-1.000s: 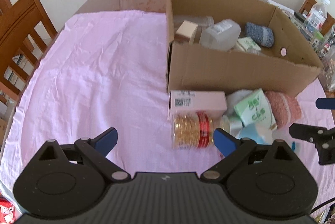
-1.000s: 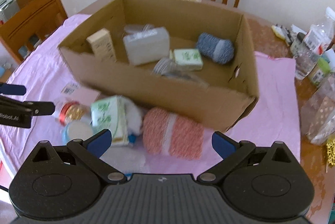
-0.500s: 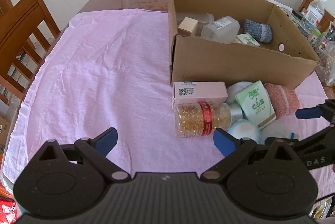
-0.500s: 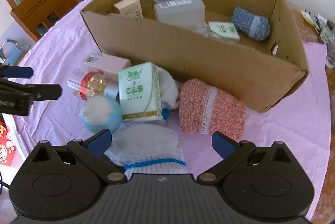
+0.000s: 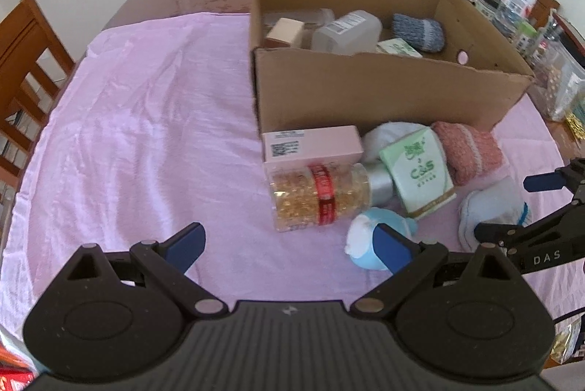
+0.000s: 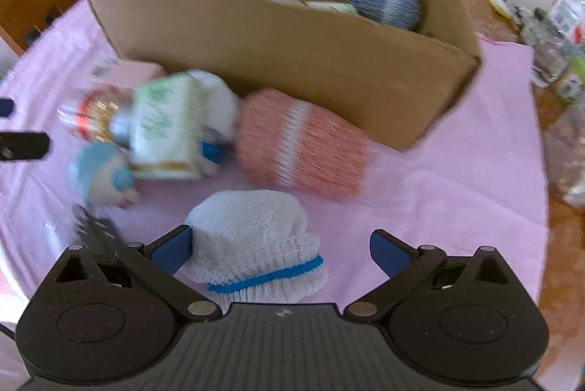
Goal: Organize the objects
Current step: 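Reach left tool to the blue-white toy figure while right tool reaches the white knit cap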
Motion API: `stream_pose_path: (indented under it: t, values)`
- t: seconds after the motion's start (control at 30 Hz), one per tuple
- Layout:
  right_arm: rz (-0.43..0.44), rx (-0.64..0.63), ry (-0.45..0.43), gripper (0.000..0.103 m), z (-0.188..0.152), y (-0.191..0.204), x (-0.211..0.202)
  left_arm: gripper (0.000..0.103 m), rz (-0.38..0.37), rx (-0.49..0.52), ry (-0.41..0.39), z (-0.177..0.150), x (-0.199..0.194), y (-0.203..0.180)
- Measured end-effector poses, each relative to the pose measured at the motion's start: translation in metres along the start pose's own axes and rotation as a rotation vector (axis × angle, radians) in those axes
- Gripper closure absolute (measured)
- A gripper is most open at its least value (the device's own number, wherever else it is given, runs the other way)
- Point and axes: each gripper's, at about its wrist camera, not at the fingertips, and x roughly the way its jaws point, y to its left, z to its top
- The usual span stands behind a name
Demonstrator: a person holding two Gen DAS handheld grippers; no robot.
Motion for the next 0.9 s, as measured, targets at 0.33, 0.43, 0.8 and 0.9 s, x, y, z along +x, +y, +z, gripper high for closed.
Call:
stream_pose_path:
  t: [0.33,0.43,0.8,0.9]
  values:
    - [-0.006,0.086,0.012,0.000,-0.012,-0.022,0.000,0.005,-0.099,0.028,0.054,0.005,0.028,-0.027]
    - [-0.016,0.080,0.010,0.000,-0.012,-0.019,0.000,0.005,-0.101,0.042,0.079,0.005,0.040,-0.034]
    - [-0.015,0.060,0.003,0.000,-0.012,-0.019,-0.001,0.005,-0.032,0.015,0.105,-0.005,0.049,-0.014]
    - [-0.015,0.045,0.002,0.000,-0.010,-0.019,0.000,0.005,-0.004,0.015,0.109,-0.009,0.047,-0.002]
